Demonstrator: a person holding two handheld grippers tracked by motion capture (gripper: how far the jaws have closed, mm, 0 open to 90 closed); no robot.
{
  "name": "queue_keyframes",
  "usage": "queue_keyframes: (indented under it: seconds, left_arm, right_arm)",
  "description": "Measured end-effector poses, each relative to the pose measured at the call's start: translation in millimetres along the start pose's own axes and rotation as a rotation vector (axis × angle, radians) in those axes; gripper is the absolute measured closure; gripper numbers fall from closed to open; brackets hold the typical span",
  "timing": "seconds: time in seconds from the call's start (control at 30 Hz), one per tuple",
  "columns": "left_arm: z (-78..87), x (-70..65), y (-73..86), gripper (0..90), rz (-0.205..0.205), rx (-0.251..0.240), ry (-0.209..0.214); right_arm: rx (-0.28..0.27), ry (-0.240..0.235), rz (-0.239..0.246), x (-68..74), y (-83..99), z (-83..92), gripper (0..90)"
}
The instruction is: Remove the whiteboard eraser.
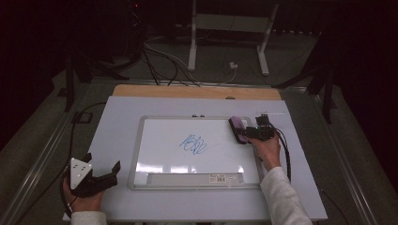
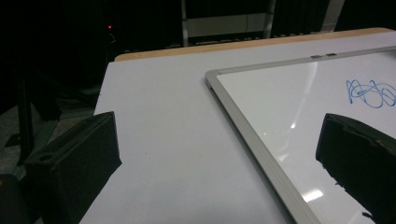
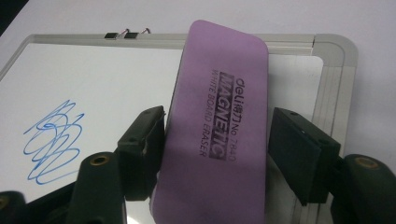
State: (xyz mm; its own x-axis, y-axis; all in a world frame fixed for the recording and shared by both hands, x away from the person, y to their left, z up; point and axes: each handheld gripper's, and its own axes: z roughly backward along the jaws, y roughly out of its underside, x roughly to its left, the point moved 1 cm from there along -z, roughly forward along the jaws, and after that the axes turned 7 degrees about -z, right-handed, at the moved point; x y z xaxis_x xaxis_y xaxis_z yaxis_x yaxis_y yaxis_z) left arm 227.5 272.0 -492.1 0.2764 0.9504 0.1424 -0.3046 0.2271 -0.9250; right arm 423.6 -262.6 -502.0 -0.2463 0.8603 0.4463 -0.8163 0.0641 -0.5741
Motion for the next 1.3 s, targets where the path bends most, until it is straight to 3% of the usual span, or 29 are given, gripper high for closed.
queue_keyframes:
  seconds: [1.3]
  left_arm:
    - [-0.1, -0.3, -0.1, 0.5, -0.002, 0.001, 0.0]
  right_arm:
    - [-0.066, -0.015, 0.048, 12.8, -2.5, 14.3, 39.9]
